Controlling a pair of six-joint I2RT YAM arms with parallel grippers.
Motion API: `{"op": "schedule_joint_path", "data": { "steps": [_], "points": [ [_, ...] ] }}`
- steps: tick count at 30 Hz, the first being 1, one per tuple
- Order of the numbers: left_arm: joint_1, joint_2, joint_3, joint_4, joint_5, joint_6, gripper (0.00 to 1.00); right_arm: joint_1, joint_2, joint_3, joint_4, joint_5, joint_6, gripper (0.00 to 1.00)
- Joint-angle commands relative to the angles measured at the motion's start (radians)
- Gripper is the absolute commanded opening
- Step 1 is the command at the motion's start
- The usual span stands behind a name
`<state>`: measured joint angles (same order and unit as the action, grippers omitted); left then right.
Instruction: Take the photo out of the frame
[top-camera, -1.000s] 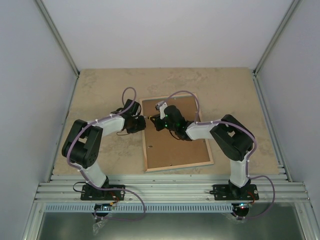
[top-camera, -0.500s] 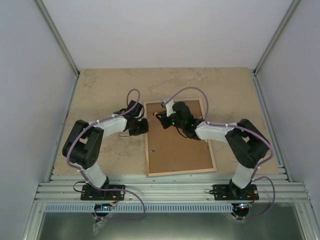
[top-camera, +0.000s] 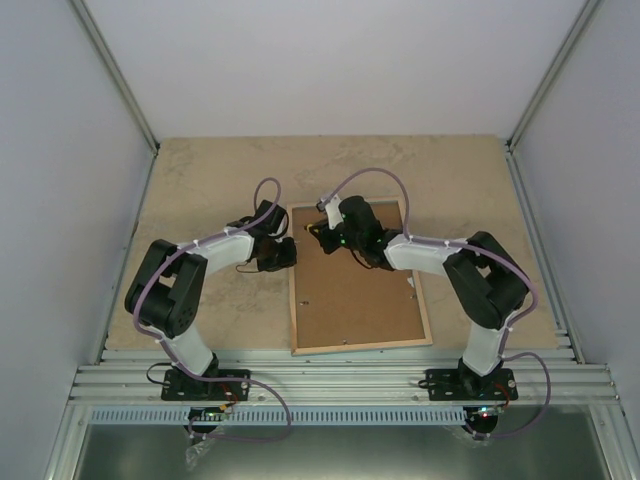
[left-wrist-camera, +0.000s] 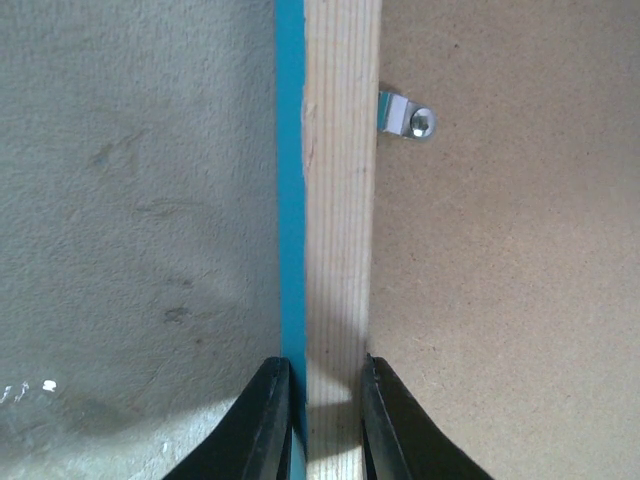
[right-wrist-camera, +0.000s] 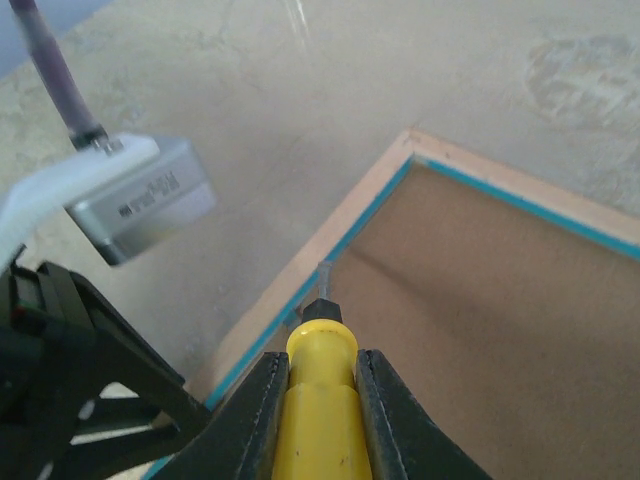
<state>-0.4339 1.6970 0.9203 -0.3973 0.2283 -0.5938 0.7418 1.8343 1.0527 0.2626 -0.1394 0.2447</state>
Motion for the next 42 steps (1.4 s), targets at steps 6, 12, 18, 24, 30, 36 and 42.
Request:
{"op": "schedule_joint_path", "data": {
  "steps": [6, 12, 18, 24, 30, 36, 42],
  "points": [
    [-0.005, 0.033, 0.007, -0.052, 0.039, 0.020, 0.00, -0.002, 0.047, 0.032, -0.071, -0.024, 0.004, 0.00],
    [-0.004, 0.031, 0.006, -0.052, 0.039, 0.021, 0.00, -0.002, 0.045, 0.036, -0.087, -0.054, -0.004, 0.01],
    [-0.005, 0.032, 0.003, -0.051, 0.039, 0.023, 0.00, -0.002, -0.020, -0.012, -0.075, -0.081, 0.004, 0.01],
    [-0.005, 0.037, -0.001, -0.046, 0.043, 0.024, 0.00, -0.002, -0.050, -0.030, -0.086, -0.101, 0.001, 0.01],
    [-0.004, 0.035, 0.000, -0.051, 0.039, 0.028, 0.00, -0.001, -0.014, -0.028, -0.092, -0.116, -0.003, 0.00],
    [-0.005, 0.036, -0.002, -0.049, 0.043, 0.024, 0.00, 0.001, 0.013, -0.018, -0.105, -0.126, -0.006, 0.00],
    [-0.005, 0.036, -0.003, -0.048, 0.045, 0.024, 0.00, 0.001, 0.028, -0.008, -0.126, -0.119, -0.012, 0.01]
  ]
}}
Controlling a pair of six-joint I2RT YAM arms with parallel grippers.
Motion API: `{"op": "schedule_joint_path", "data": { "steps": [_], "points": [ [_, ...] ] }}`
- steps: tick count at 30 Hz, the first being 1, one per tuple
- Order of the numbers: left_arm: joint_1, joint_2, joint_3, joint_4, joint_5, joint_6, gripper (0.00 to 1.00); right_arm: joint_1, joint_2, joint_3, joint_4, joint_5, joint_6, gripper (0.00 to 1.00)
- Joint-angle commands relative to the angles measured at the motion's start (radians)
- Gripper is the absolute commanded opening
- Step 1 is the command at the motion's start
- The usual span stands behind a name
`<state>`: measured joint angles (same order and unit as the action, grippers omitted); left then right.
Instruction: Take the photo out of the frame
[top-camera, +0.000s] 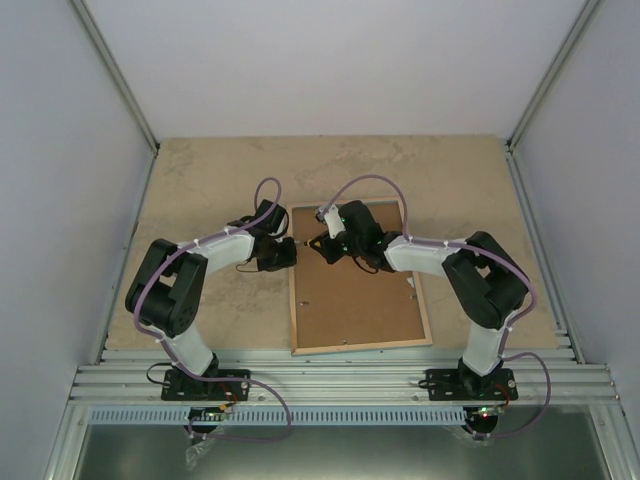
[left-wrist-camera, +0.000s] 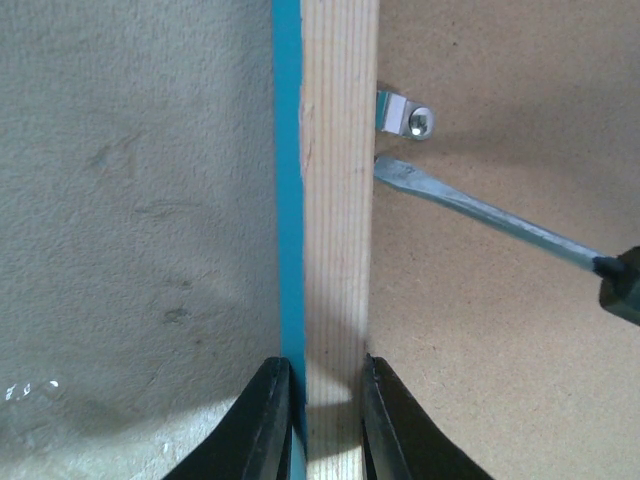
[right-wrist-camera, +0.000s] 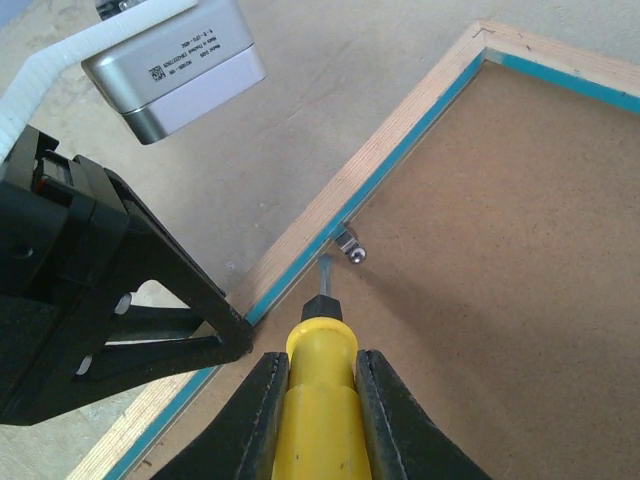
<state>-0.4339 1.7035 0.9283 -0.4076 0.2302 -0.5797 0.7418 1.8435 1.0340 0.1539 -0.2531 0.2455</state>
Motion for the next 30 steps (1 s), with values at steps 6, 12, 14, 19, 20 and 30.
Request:
{"op": "schedule_joint_path", "data": {
  "steps": [6, 12, 14, 19, 20, 30],
  "points": [
    [-0.004, 0.033, -0.014, -0.036, 0.048, 0.010, 0.00, 0.001, 0.028, 0.010, 0.013, 0.014, -0.004, 0.00],
    [-0.005, 0.029, -0.020, -0.036, 0.054, 0.008, 0.00, 0.001, 0.044, 0.014, 0.073, 0.029, 0.016, 0.00],
    [-0.005, 0.026, -0.024, -0.034, 0.056, 0.009, 0.00, 0.001, 0.049, 0.018, 0.091, 0.034, 0.021, 0.00],
    [-0.005, 0.022, -0.032, -0.033, 0.058, 0.006, 0.00, 0.002, 0.053, 0.017, 0.129, 0.082, 0.031, 0.01],
    [-0.005, 0.021, -0.032, -0.033, 0.058, 0.005, 0.00, 0.002, 0.050, 0.015, 0.135, 0.096, 0.032, 0.00],
    [-0.004, 0.019, -0.049, -0.024, 0.063, -0.010, 0.00, 0.004, 0.007, -0.019, 0.214, 0.274, 0.058, 0.00]
  ]
}}
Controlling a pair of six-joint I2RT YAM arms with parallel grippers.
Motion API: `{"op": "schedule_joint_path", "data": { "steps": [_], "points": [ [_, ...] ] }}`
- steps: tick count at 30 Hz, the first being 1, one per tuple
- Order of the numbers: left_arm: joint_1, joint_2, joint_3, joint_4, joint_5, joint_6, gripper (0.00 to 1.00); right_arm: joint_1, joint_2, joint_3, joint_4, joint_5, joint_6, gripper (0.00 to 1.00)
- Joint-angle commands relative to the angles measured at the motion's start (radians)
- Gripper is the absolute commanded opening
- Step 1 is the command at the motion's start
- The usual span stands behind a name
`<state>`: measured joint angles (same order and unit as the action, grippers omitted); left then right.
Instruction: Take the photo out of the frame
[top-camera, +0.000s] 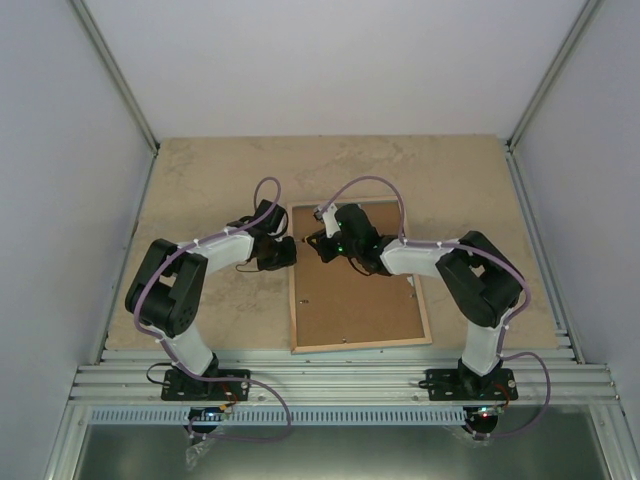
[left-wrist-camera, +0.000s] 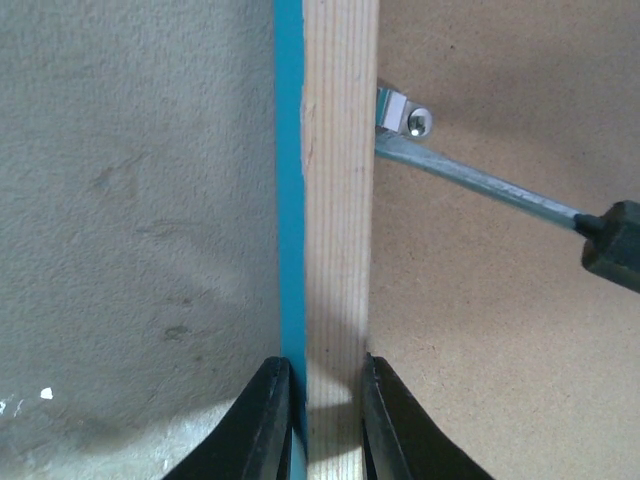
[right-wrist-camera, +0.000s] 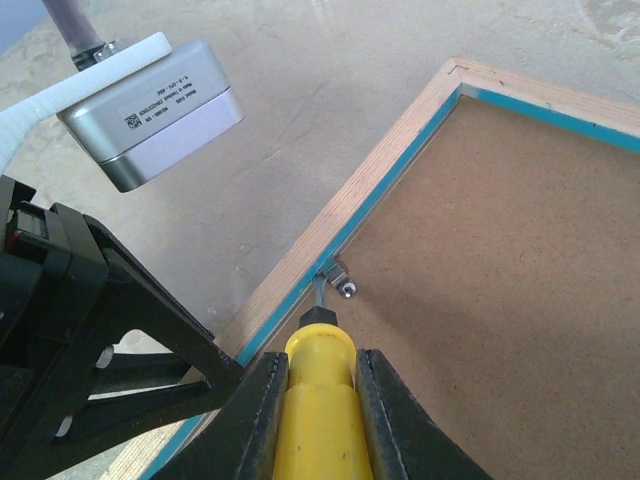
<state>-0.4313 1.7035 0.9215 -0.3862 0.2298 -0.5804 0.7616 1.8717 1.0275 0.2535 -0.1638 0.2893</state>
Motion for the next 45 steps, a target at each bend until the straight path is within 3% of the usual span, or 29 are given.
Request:
{"op": "schedule_joint_path", "data": {
  "steps": [1, 18, 27, 36, 45],
  "points": [
    [-0.007, 0.019, -0.045, -0.042, 0.065, -0.011, 0.00, -0.016, -0.023, -0.013, 0.114, 0.196, 0.014, 0.00],
    [-0.010, 0.015, -0.066, -0.026, 0.091, -0.036, 0.00, -0.011, -0.031, -0.037, 0.291, 0.247, 0.120, 0.00],
    [-0.020, 0.008, -0.079, -0.010, 0.102, -0.060, 0.00, 0.013, -0.003, -0.014, 0.309, 0.364, 0.161, 0.00],
    [-0.020, -0.011, -0.104, 0.012, 0.089, -0.089, 0.00, 0.020, -0.087, -0.074, 0.342, 0.460, 0.168, 0.00],
    [-0.019, -0.033, -0.112, 0.033, 0.082, -0.111, 0.05, 0.021, -0.173, -0.165, 0.328, 0.414, 0.168, 0.00]
  ]
}}
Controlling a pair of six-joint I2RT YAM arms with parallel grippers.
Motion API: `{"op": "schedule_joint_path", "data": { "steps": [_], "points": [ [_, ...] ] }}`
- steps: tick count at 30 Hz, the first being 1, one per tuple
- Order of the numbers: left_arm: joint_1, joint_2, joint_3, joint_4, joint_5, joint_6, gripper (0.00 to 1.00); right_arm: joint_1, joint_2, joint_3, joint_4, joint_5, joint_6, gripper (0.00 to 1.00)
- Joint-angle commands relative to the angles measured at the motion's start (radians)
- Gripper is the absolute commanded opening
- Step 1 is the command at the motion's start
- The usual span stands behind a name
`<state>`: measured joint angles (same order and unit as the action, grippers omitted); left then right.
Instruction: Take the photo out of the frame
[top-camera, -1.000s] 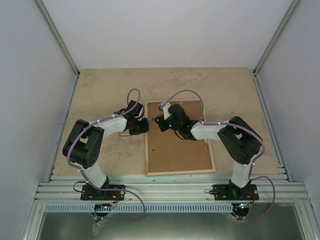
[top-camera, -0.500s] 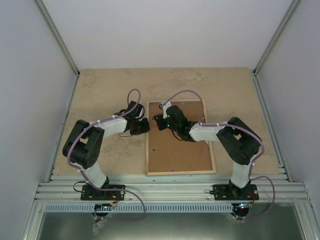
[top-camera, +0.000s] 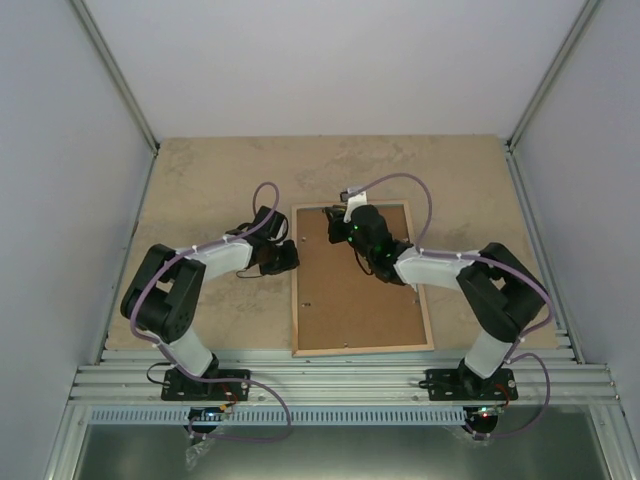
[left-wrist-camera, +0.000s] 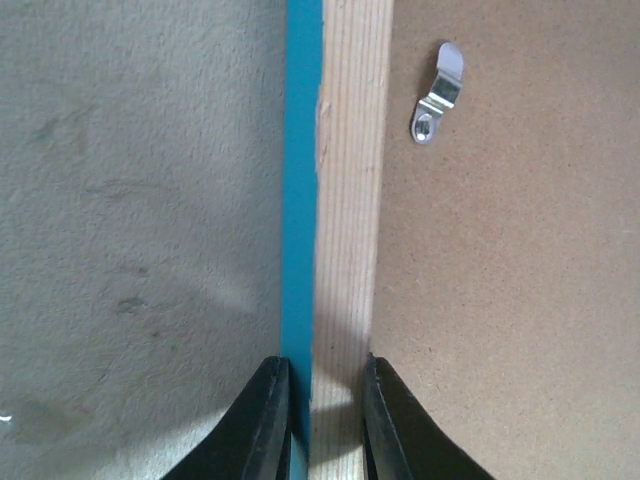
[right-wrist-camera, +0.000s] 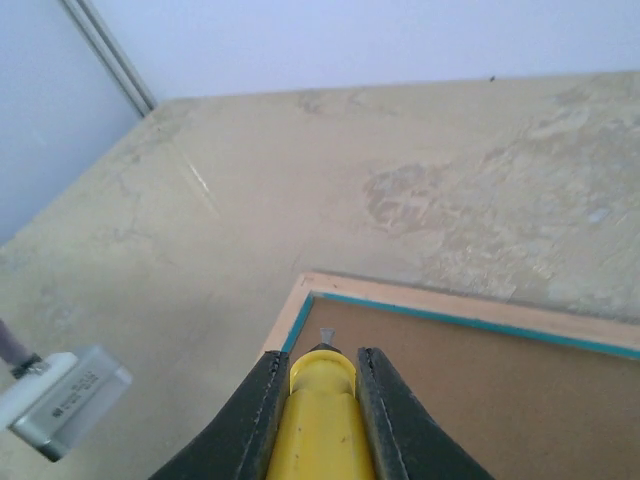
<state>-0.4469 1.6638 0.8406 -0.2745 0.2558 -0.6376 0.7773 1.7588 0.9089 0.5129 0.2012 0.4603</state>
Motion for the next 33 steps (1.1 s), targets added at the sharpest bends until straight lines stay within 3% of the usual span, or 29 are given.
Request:
{"op": "schedule_joint_path", "data": {
  "steps": [1, 6, 16, 33],
  "points": [
    [-0.004, 0.006, -0.031, -0.078, 0.056, -0.052, 0.06, 0.005, -0.071, -0.060, 0.063, 0.043, -0.003, 0.00],
    [-0.004, -0.004, -0.023, -0.077, 0.048, -0.053, 0.10, 0.005, -0.095, -0.079, 0.021, -0.045, -0.053, 0.00],
    [-0.004, 0.002, -0.005, -0.083, 0.040, -0.037, 0.12, 0.005, 0.010, 0.054, -0.129, -0.234, -0.218, 0.00],
    [-0.004, 0.014, 0.003, -0.091, 0.040, -0.029, 0.11, 0.005, 0.128, 0.154, -0.185, -0.284, -0.255, 0.00]
  ]
}}
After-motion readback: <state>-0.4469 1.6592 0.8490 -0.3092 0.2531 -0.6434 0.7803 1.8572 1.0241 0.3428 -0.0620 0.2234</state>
